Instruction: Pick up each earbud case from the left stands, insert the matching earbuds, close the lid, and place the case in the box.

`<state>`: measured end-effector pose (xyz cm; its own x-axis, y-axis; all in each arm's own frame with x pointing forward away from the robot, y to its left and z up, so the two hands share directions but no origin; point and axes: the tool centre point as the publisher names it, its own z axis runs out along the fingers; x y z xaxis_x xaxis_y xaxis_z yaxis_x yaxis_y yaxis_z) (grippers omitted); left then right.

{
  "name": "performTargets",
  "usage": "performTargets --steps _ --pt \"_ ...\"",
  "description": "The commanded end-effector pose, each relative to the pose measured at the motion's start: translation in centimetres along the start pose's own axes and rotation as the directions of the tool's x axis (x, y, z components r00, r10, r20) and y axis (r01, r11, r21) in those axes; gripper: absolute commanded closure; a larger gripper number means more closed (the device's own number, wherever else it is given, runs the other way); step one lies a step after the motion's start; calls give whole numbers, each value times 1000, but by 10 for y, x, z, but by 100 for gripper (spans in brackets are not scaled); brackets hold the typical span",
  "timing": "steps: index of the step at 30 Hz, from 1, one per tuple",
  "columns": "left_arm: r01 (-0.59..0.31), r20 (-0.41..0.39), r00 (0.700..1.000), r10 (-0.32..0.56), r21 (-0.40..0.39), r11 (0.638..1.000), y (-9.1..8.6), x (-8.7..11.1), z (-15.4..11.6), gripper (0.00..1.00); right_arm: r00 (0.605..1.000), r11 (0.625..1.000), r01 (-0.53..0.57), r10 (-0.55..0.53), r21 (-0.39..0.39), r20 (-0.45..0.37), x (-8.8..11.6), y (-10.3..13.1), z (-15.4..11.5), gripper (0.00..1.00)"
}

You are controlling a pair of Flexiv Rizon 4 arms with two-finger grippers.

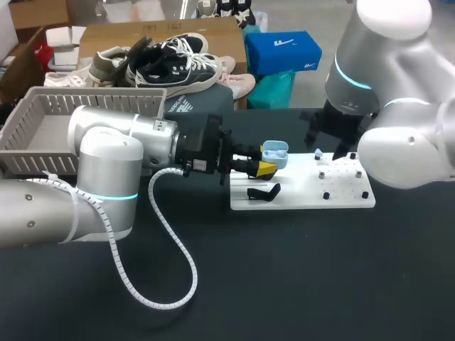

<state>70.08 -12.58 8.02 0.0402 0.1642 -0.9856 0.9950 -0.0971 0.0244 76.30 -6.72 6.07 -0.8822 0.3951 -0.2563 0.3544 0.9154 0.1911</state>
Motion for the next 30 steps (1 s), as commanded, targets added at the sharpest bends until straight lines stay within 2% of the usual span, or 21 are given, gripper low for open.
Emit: performTargets --steps 1,30 --pt "-1 0 1000 1 -2 1000 0 0 1 100 1000 1000 -4 4 6 -12 -8 3 12 51" --pt "-1 0 1000 1 -2 1000 0 0 1 100 999 999 18 -16 30 -44 -21 7 42 65"
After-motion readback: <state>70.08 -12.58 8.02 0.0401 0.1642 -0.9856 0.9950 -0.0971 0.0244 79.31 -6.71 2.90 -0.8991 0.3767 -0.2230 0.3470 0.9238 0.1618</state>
